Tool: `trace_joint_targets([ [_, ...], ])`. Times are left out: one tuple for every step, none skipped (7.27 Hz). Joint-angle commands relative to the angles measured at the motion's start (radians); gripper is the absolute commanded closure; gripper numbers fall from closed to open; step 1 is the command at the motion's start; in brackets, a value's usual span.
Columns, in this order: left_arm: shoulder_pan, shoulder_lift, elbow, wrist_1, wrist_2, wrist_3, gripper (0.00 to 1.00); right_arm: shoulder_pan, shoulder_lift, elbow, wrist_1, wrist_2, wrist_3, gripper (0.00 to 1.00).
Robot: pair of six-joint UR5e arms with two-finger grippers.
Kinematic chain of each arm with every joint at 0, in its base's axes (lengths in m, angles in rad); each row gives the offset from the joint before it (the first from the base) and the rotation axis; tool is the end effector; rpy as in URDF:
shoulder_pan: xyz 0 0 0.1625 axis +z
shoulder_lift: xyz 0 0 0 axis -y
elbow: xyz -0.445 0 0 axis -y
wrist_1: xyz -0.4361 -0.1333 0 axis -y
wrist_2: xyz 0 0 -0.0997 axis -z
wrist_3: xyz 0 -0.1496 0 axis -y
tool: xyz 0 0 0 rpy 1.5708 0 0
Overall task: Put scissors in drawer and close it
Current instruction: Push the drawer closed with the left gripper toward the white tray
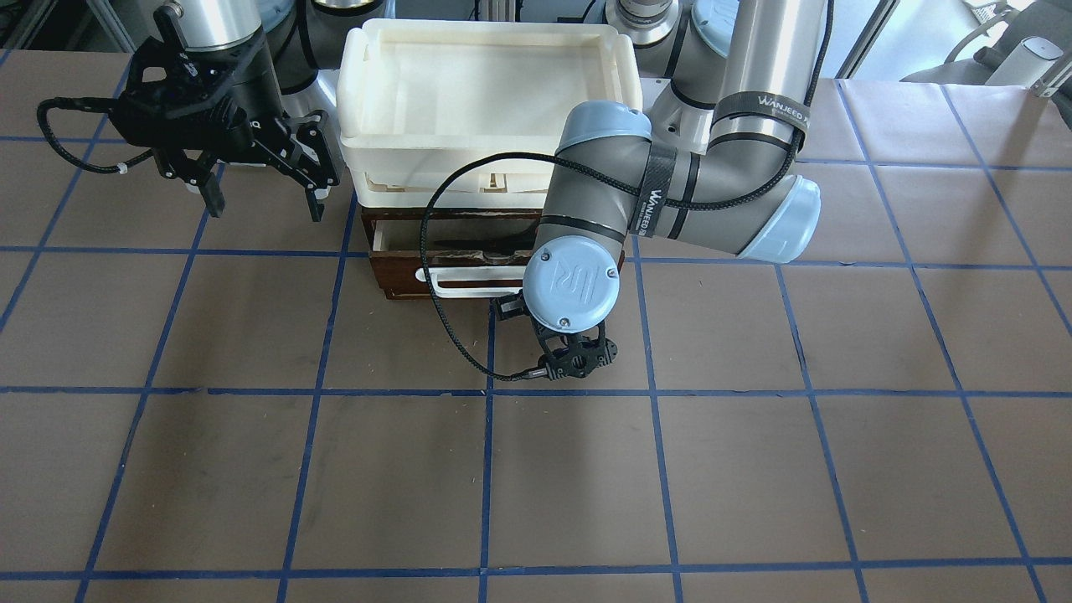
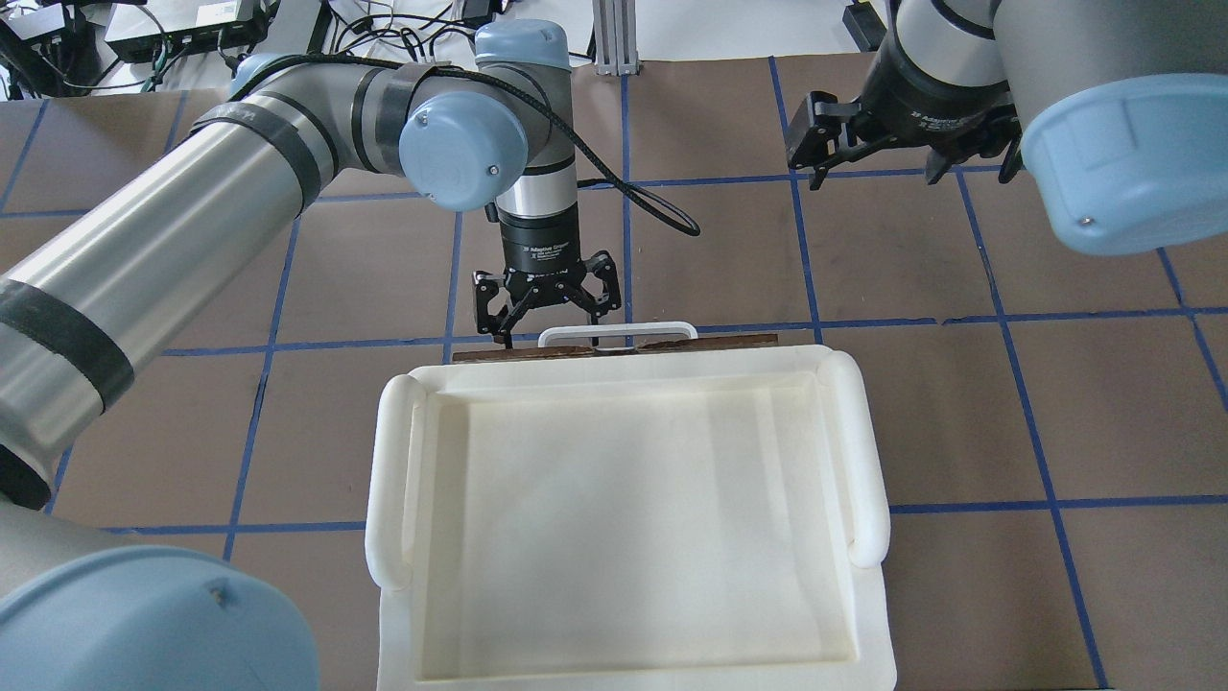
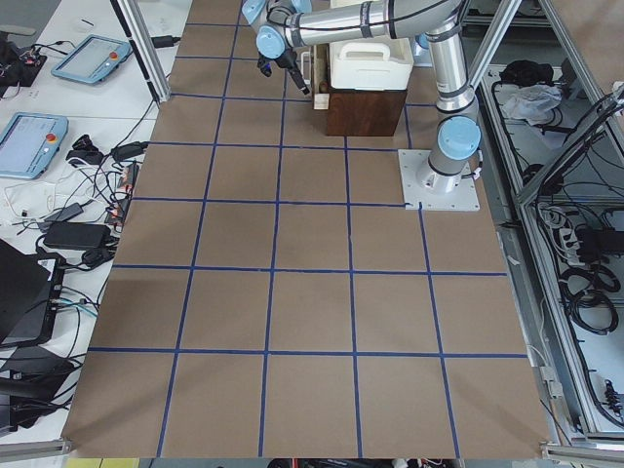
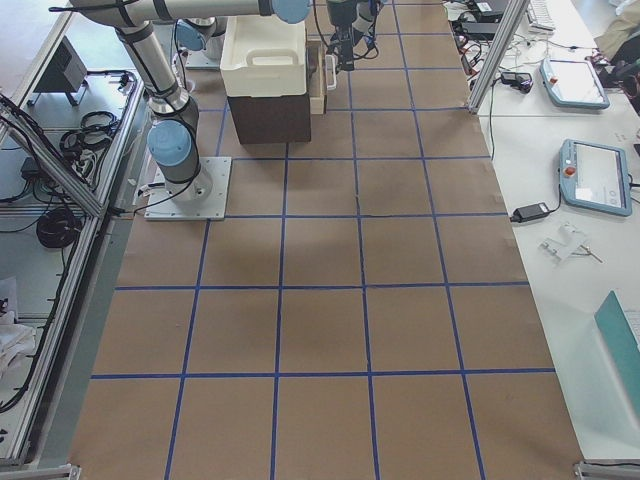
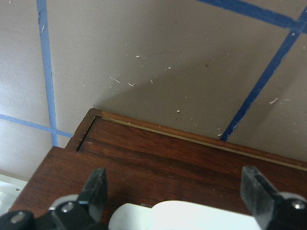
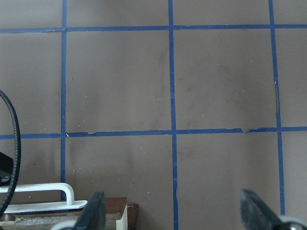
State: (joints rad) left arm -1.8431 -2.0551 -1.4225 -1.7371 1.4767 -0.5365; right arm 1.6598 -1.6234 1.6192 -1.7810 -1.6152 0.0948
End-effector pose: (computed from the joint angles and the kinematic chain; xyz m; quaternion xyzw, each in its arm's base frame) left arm -0.3126 -0.5716 0.2340 -0.1390 0.9576 0.2461 0.0558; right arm 0.1743 -0.5285 0.4839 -0.0053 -0.9940 0.1085 0.0122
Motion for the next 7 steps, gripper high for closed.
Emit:
trace_joint_targets([
  [-0.002, 0.001, -0.003, -0.024, -0.01, -0.002, 0.0, 0.0, 0.0, -0.001, 0.0, 0.0, -0.001, 0.0],
  [-0.004, 0.004, -0.003, -0.028, -0.021, -0.002, 0.0, 0.0, 0.0, -0.001, -0.001, 0.001, -0.001, 0.0],
  [-0.004, 0.007, -0.003, -0.047, -0.023, -0.002, 0.0, 0.0, 0.0, -0.001, -0.001, 0.001, -0.003, 0.0],
  [-0.004, 0.013, -0.004, -0.065, -0.019, -0.002, 0.0, 0.0, 0.0, 0.001, 0.0, 0.0, -0.003, 0.0],
  [-0.004, 0.016, -0.006, -0.077, -0.018, -0.002, 0.0, 0.0, 0.0, -0.001, 0.0, -0.003, -0.004, 0.0],
  [-0.004, 0.019, -0.016, -0.078, -0.019, -0.002, 0.0, 0.0, -0.001, -0.005, 0.005, 0.001, -0.004, 0.0],
  [-0.004, 0.023, -0.022, -0.081, -0.012, -0.002, 0.0, 0.0, -0.003, -0.005, 0.008, 0.003, 0.005, 0.0],
])
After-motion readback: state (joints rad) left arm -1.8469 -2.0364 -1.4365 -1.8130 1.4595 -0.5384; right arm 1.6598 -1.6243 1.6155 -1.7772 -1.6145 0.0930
